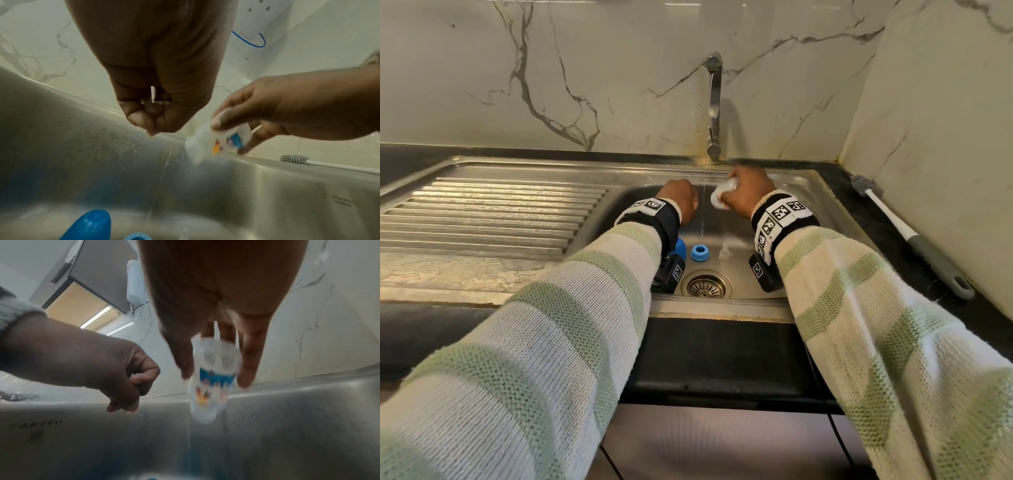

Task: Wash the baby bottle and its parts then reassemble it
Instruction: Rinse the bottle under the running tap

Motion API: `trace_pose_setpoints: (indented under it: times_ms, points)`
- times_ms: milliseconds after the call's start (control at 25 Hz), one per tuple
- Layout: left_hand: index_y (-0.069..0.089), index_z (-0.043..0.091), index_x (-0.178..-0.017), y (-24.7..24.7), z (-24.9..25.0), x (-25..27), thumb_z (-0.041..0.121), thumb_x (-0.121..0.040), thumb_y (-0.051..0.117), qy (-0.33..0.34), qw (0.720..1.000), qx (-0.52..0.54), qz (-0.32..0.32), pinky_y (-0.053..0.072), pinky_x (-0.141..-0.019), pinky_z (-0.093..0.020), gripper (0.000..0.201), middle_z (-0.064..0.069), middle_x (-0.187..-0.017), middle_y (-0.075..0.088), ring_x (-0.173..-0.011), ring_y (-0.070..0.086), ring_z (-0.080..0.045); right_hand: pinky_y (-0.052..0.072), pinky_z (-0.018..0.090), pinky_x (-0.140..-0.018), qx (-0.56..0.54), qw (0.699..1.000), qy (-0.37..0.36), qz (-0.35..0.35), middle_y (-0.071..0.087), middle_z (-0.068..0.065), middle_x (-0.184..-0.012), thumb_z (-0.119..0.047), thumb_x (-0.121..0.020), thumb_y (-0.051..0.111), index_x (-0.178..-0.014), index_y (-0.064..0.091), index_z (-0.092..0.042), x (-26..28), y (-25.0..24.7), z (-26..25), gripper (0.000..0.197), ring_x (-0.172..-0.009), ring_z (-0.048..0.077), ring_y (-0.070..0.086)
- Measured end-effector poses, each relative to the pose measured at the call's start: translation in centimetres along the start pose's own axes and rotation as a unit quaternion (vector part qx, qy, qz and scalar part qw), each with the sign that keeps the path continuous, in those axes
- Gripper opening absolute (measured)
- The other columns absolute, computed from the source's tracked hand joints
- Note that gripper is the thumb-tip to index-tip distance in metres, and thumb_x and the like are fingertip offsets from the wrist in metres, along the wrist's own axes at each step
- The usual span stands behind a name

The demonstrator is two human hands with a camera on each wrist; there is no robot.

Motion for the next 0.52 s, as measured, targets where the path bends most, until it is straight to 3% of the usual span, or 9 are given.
trace_pose_setpoints:
  times_ms: [80, 120, 200, 240, 280, 360, 440, 520]
  points:
    - [0.068, 0.009, -0.100, 0.9, 0.2, 0.2, 0.008, -0.089, 0.059, -0.005, 0.999, -0.033, -0.043, 0.050, -0.087, -0.033, 0.015, -0.012, -0.112, 0.069, -0.103, 0.063, -0.029, 0.054, 0.035, -0.081, 0.105, 0.985, 0.016, -0.135, 0.066, 0.002, -0.096, -0.032, -0.078, 0.078, -0.109, 0.067, -0.009, 0.9, 2.7, 1.2, 0.040, -0.086, 0.020, 0.063]
    - [0.067, 0.009, -0.113, 1.6, 0.1, 0.3, 0.011, -0.089, 0.064, -0.013, 0.995, -0.064, -0.079, 0.051, -0.092, -0.034, 0.024, -0.011, -0.118, 0.067, -0.108, 0.063, -0.029, 0.053, 0.033, -0.077, 0.116, 0.983, 0.027, -0.138, 0.067, 0.002, -0.094, -0.031, -0.078, 0.078, -0.106, 0.068, -0.008, 1.0, 2.7, 1.6, 0.037, -0.083, 0.020, 0.063]
    - [0.062, 0.008, -0.124, 1.9, -0.3, 0.2, 0.015, -0.088, 0.070, -0.025, 0.990, -0.094, -0.098, 0.052, -0.093, -0.036, 0.037, -0.011, -0.122, 0.065, -0.111, 0.062, -0.029, 0.045, 0.029, -0.073, 0.030, 0.998, 0.040, -0.023, 0.062, 0.002, -0.097, -0.027, -0.077, 0.075, -0.105, 0.064, -0.011, 0.1, 0.2, 1.4, 0.034, -0.084, 0.020, 0.057]
    - [0.063, 0.008, -0.120, 1.4, -0.4, -0.1, 0.015, -0.088, 0.068, -0.028, 0.993, -0.086, -0.078, 0.053, -0.090, -0.036, 0.033, -0.012, -0.119, 0.066, -0.108, 0.063, -0.029, 0.043, 0.029, -0.074, 0.000, 0.999, 0.032, 0.033, 0.059, 0.002, -0.098, -0.027, -0.076, 0.074, -0.107, 0.063, -0.014, -0.3, -0.7, 1.2, 0.036, -0.086, 0.020, 0.055]
    - [0.065, 0.008, -0.115, 0.9, -0.4, -0.4, 0.015, -0.090, 0.064, -0.031, 0.996, -0.072, -0.051, 0.052, -0.087, -0.036, 0.026, -0.012, -0.115, 0.067, -0.105, 0.063, -0.030, 0.044, 0.029, -0.076, -0.015, 0.999, 0.027, 0.045, 0.058, 0.002, -0.099, -0.028, -0.075, 0.075, -0.108, 0.062, -0.014, -0.5, -0.8, 1.1, 0.038, -0.087, 0.021, 0.054]
    - [0.067, 0.007, -0.104, 0.0, -0.3, -0.7, 0.011, -0.090, 0.058, -0.021, 0.999, -0.043, 0.000, 0.050, -0.082, -0.035, 0.017, -0.013, -0.108, 0.066, -0.099, 0.063, -0.030, 0.050, 0.031, -0.080, 0.028, 0.998, 0.012, -0.048, 0.065, 0.005, -0.102, -0.030, -0.073, 0.077, -0.106, 0.066, -0.013, -0.5, 0.9, 0.8, 0.039, -0.088, 0.022, 0.060]
    - [0.068, 0.007, -0.098, 0.3, 0.0, -0.6, 0.007, -0.089, 0.056, -0.019, 0.999, -0.036, -0.012, 0.050, -0.082, -0.034, 0.015, -0.013, -0.107, 0.067, -0.097, 0.063, -0.030, 0.054, 0.035, -0.082, 0.116, 0.980, 0.014, -0.160, 0.070, 0.007, -0.101, -0.034, -0.073, 0.080, -0.103, 0.070, -0.013, 0.1, 3.5, 1.6, 0.038, -0.087, 0.023, 0.065]
    - [0.068, 0.008, -0.107, 1.3, -0.1, -0.3, 0.010, -0.090, 0.060, -0.025, 0.996, -0.058, -0.062, 0.052, -0.088, -0.035, 0.019, -0.013, -0.113, 0.068, -0.102, 0.064, -0.030, 0.052, 0.030, -0.077, 0.077, 0.991, 0.028, -0.106, 0.070, 0.008, -0.100, -0.028, -0.073, 0.080, -0.102, 0.070, -0.010, -0.1, 2.1, 1.5, 0.036, -0.085, 0.023, 0.064]
Point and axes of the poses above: each hand's wrist, its own x-axis away from the middle knuckle, its own y-axis out of the palm, z = x × y, the point moved 5 cm from there along -x, towards the middle knuckle
